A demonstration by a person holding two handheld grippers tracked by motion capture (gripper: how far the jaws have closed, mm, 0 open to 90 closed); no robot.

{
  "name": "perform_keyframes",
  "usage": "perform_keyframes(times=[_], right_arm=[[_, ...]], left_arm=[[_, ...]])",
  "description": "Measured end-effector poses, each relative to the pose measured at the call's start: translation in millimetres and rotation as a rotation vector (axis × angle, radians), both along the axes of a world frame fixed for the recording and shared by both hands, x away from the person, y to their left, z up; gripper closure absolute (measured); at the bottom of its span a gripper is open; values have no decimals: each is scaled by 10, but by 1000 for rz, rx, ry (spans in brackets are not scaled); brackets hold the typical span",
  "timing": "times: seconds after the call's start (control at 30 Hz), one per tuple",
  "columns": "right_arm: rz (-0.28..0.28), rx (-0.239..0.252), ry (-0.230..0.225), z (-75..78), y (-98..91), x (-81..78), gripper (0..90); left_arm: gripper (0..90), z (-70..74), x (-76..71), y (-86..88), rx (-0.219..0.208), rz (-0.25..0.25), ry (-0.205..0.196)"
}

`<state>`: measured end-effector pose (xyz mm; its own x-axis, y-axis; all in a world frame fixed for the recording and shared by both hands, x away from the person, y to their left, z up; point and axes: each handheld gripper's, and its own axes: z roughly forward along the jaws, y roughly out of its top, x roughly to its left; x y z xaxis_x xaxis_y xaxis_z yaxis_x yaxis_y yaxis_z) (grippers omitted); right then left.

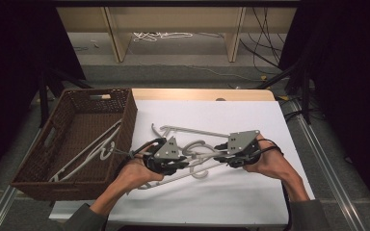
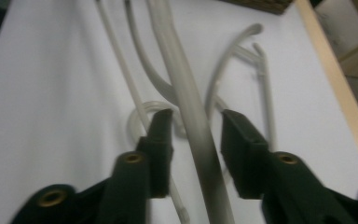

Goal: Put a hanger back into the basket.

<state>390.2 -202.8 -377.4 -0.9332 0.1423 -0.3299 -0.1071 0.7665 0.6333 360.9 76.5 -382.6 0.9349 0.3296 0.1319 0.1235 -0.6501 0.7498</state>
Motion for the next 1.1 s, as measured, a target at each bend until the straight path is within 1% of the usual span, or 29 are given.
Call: perform_keyframes(times=[0.03, 0.1, 0.13, 0.17, 0.2, 0.23, 0.27, 0.3, 0.33, 0.4, 0.43, 0.5, 0.53, 0.57, 0.6, 0.63, 0.67, 0.7, 0.73, 0.77, 0.8, 0.83, 0.87, 0.9, 0.93, 0.97, 1.0, 1.03, 1.1], right_arm=[[-43, 34, -2, 43, -16, -10, 510], [-119, 88, -11, 94, -38, -27, 429], [-150, 109, -6, 114, -52, -35, 408], [-150, 109, -6, 114, -52, -35, 408], [-213, 145, -13, 149, -83, -55, 352], [-234, 164, -7, 156, -92, -65, 334], [-255, 190, -4, 169, -106, -72, 310], [-288, 211, -2, 179, -119, -84, 283], [-312, 234, -1, 189, -129, -96, 279], [-321, 262, 1, 212, -141, -134, 271], [-328, 279, 5, 222, -148, -156, 256], [-333, 306, 11, 234, -164, -194, 248], [-335, 316, 7, 235, -174, -209, 247], [-340, 323, 8, 232, -179, -230, 247], [-340, 323, 8, 232, -179, -230, 247], [-343, 328, 4, 216, -191, -255, 247], [-343, 328, 2, 208, -196, -265, 244], [-343, 324, 3, 198, -200, -274, 239], [-345, 323, 4, 187, -203, -282, 236], [-344, 324, 2, 179, -208, -286, 236], [-348, 330, 4, 169, -212, -292, 236], [-348, 336, 6, 157, -217, -291, 236], [-348, 333, 11, 148, -222, -292, 236], [-351, 334, 12, 139, -225, -294, 234], [-351, 339, 11, 128, -229, -293, 232], [-354, 341, 21, 119, -235, -294, 230], [-357, 344, 20, 105, -236, -294, 229], [-357, 335, 27, 99, -243, -297, 227], [-358, 342, 27, 73, -243, -299, 226]], left_arm=[[796, 10, 29, 35, -10, 28, 15], [796, 22, 45, 58, -11, 39, 22], [796, 62, 67, 98, -15, 61, 33], [796, 62, 67, 98, -15, 61, 33], [796, 123, 76, 134, -11, 77, 32], [796, 160, 83, 152, -18, 87, 35], [796, 204, 108, 179, -17, 83, 40], [796, 247, 139, 207, -36, 95, 44], [796, 290, 171, 236, -56, 109, 50], [796, 380, 218, 286, -84, 140, 55], [796, 437, 246, 322, -79, 137, 51], [796, 541, 263, 366, -111, 173, 59], [796, 601, 279, 404, -105, 176, 55], [796, 601, 279, 404, -105, 176, 55], [796, 657, 294, 443, -112, 184, 50], [796, 775, 303, 535, -124, 212, 49], [796, 833, 305, 589, -137, 223, 40], [796, 833, 305, 589, -137, 223, 40], [796, 951, 302, 709, -150, 235, 21], [796, 1001, 296, 769, -163, 252, 17], [796, 1055, 294, 841, -154, 265, 13], [796, 1100, 291, 909, -157, 278, 3], [796, 1138, 287, 971, -172, 297, -1], [796, 1177, 287, 1043, -169, 308, -17], [796, 1213, 290, 1122, -150, 315, -28], [796, 1241, 289, 1190, -138, 333, -32], [796, 1250, 295, 1256, -137, 347, -45], [796, 1258, 296, 1320, -127, 365, -52], [796, 1254, 306, 1456, -99, 393, -62]])
